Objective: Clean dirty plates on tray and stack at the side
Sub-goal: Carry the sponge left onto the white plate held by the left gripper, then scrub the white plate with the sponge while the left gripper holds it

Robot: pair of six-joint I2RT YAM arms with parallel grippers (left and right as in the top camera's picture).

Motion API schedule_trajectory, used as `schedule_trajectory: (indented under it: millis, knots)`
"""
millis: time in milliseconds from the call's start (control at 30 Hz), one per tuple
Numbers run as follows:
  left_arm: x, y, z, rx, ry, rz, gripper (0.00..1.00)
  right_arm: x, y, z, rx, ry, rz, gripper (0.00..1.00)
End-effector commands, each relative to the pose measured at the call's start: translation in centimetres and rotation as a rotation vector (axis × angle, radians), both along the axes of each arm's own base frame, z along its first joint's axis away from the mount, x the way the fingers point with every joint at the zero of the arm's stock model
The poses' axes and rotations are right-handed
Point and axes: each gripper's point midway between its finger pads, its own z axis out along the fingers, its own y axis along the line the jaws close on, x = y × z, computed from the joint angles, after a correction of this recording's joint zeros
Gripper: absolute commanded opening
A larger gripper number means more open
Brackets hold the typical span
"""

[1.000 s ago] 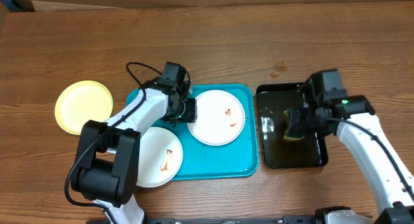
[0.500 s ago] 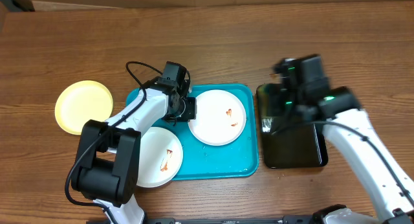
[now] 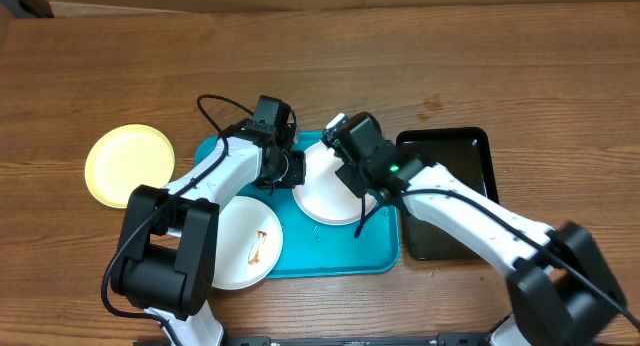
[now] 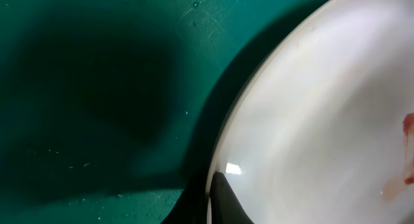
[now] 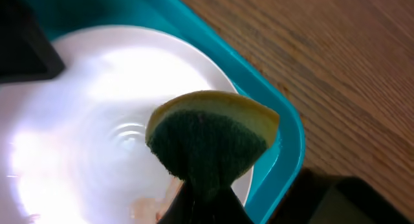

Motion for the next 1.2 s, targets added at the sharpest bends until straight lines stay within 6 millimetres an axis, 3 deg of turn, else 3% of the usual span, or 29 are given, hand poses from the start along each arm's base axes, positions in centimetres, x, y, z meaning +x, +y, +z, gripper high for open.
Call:
schedule_trajectory:
  millis: [0,167,233,333,767,1167]
  knots:
    - [-0.8,0.3,-1.2,0.035,0.03,-0.007,0.04,1.1,-0.1,-0.5,-0.08,-0.041,0.054,0.04]
    - [-0.8,0.3,-1.2,0.035,0.03,-0.007,0.04,1.4,0.2,-1.5,-0.084,-0.036,0.054,0.04]
    - [-0.8,0.3,-1.2,0.035,0.03,-0.007,0.05,1.6,0.3,-1.4,-0.077,-0.045,0.053,0.21]
    - [-0.8,0.3,-1.2,0.036,0.03,-0.007,0.05,1.3,0.1,-1.6,-0.088,-0.031,0.053,0.33]
    - [-0.8,0.3,-1.2,0.035,0.03,-0.006,0.05,1.1,0.4,-1.9,-0.048,-0.018,0.031,0.41]
    - [-0.9,0.4,-1.2,0.036,0.034,-0.007,0.05,0.7,0.3,-3.6,-0.011,-0.03,0.013,0.39]
